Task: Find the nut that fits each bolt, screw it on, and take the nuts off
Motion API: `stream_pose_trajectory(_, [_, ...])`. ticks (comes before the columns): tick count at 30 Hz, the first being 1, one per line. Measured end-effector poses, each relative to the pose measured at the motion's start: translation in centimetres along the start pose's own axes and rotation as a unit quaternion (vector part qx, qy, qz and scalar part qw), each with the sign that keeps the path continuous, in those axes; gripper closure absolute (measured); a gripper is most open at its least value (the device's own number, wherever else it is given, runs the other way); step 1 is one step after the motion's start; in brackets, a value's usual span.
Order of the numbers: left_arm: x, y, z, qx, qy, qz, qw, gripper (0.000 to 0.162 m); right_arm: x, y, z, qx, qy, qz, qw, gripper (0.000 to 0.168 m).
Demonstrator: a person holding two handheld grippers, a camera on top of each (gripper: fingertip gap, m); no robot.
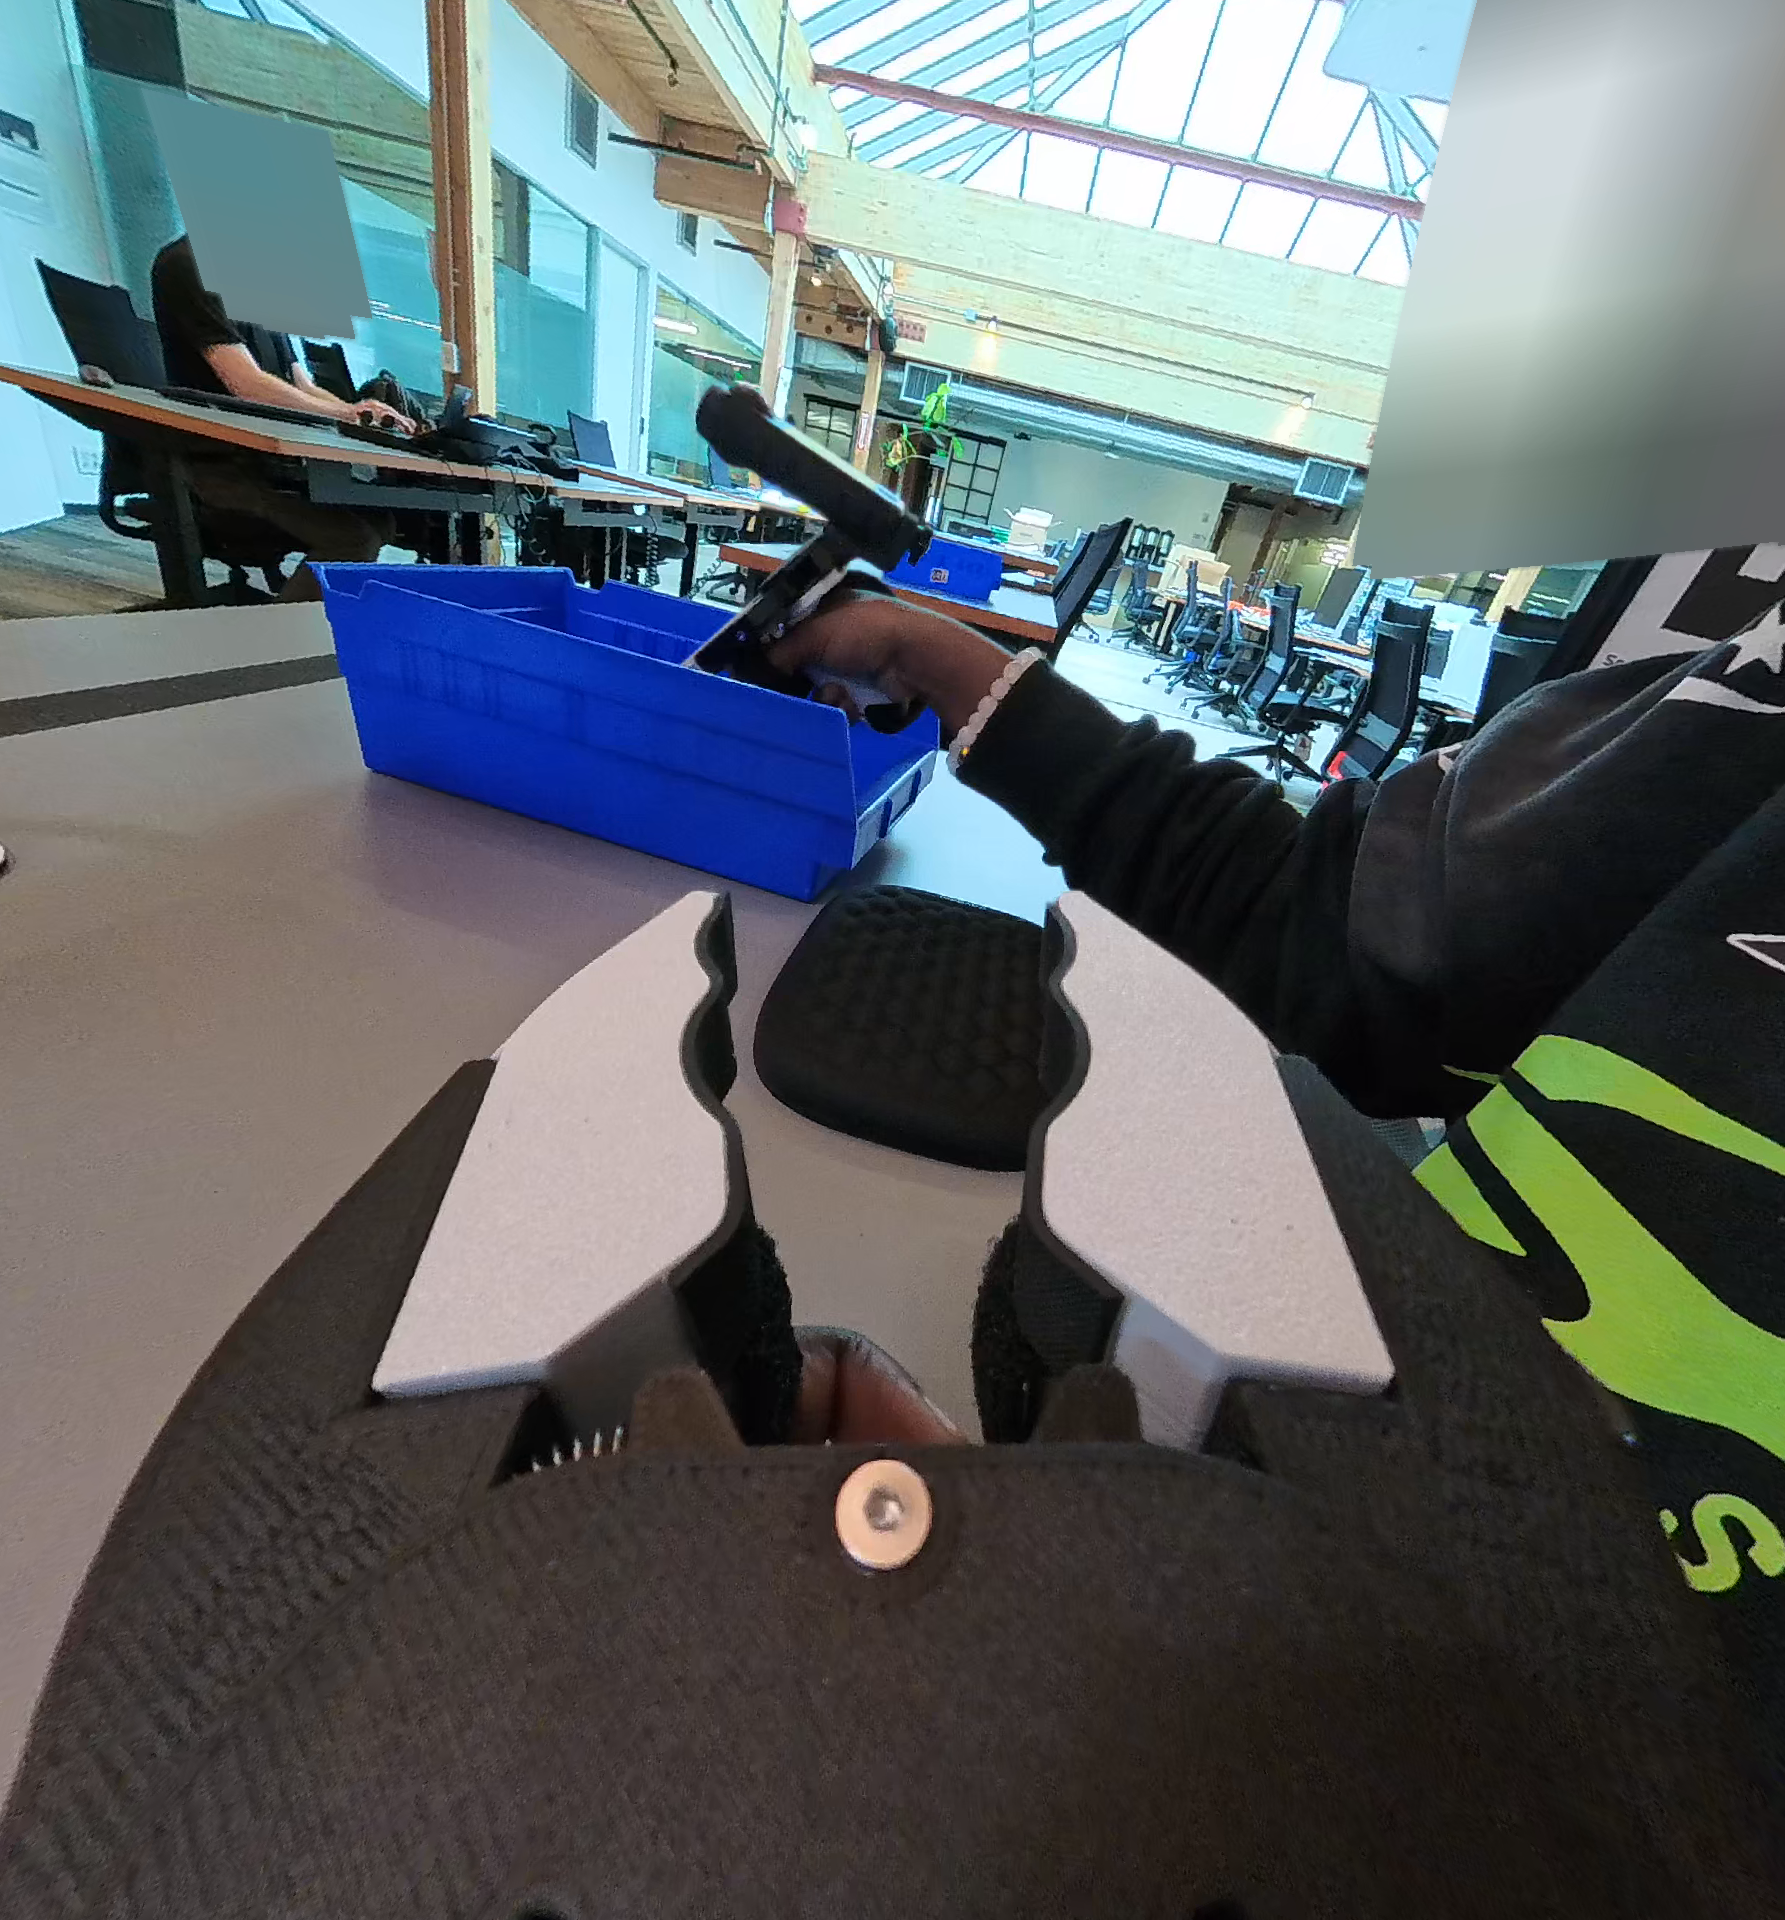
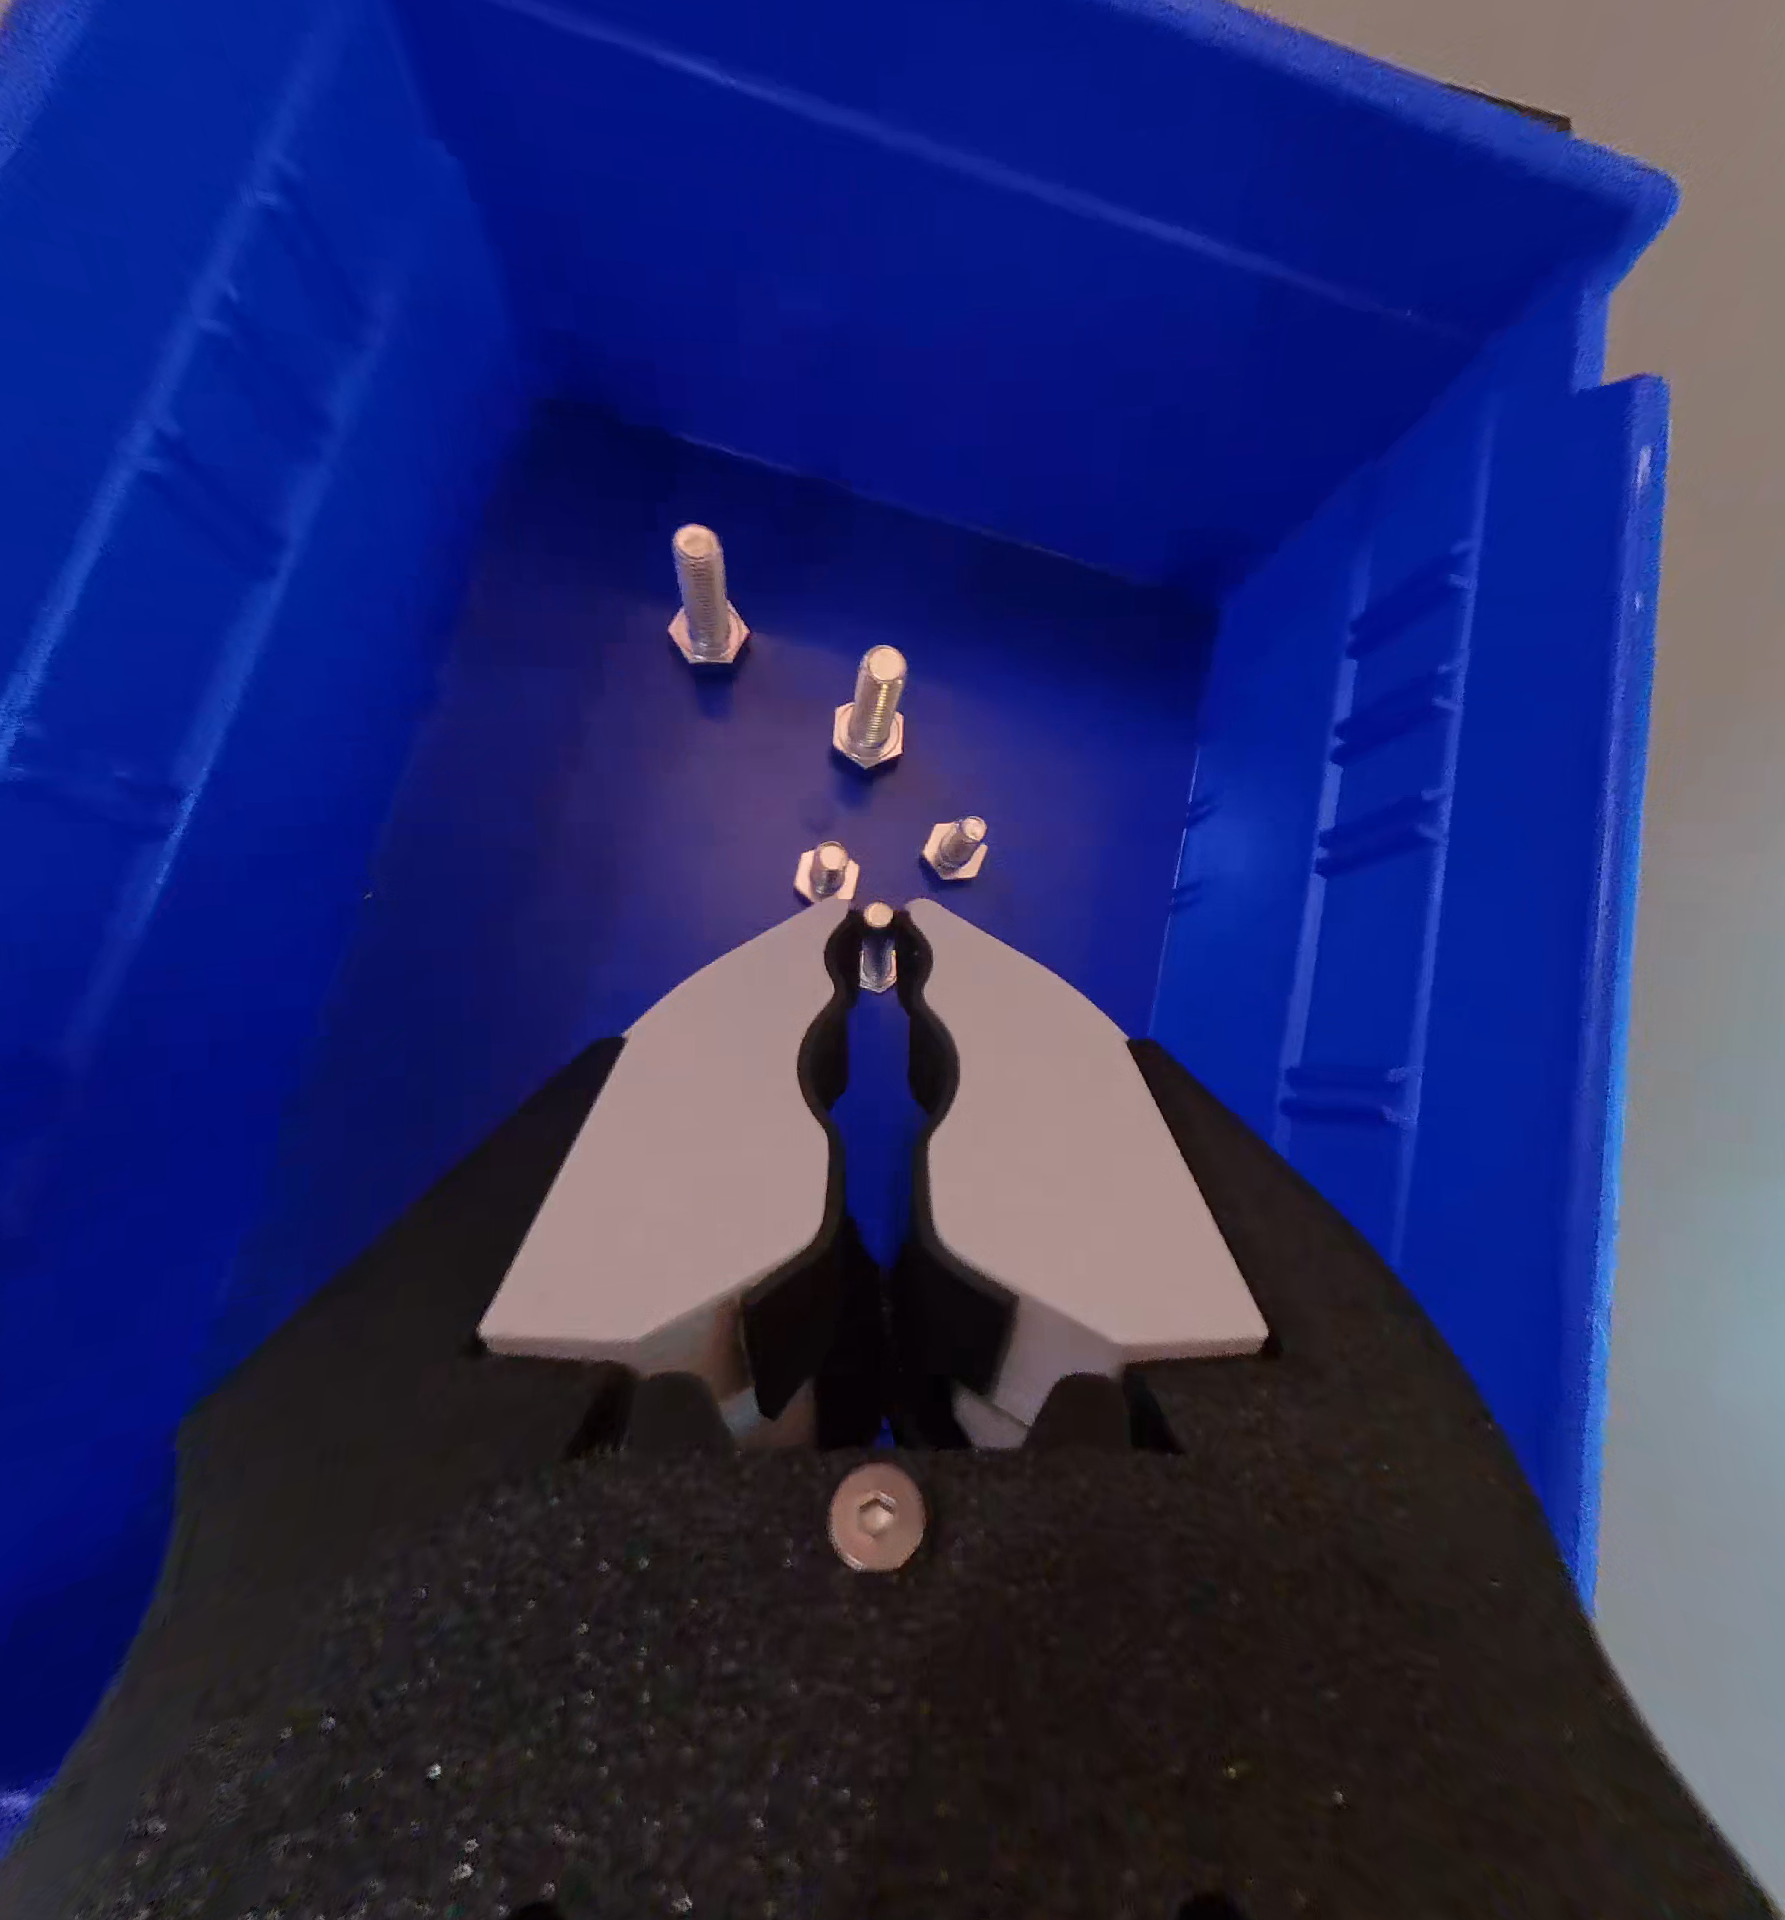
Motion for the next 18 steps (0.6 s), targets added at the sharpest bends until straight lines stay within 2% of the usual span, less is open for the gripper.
stream_pose_trajectory(14, [-0.3,0.1,-0.1,0.000,0.012,0.011,1.000,0.106,-1.5,0.7,-0.4,-0.002,0.022,0.022,1.000,0.161])
stream_pose_trajectory(18, [-0.1,0.1,-0.1,0.004,0.019,0.010,1.000,0.106,-1.3,0.4,-0.4,-0.007,0.023,0.019,1.000,0.153])
Point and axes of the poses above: each gripper's, where its closed fingertips meet, y out along the fingers, x out of its top, z = x × y across the jaws, the point moved 5 cm from there along -y, back along the fingers, and after that the axes turned 15 degrees about -z, right-handed, at the moved point
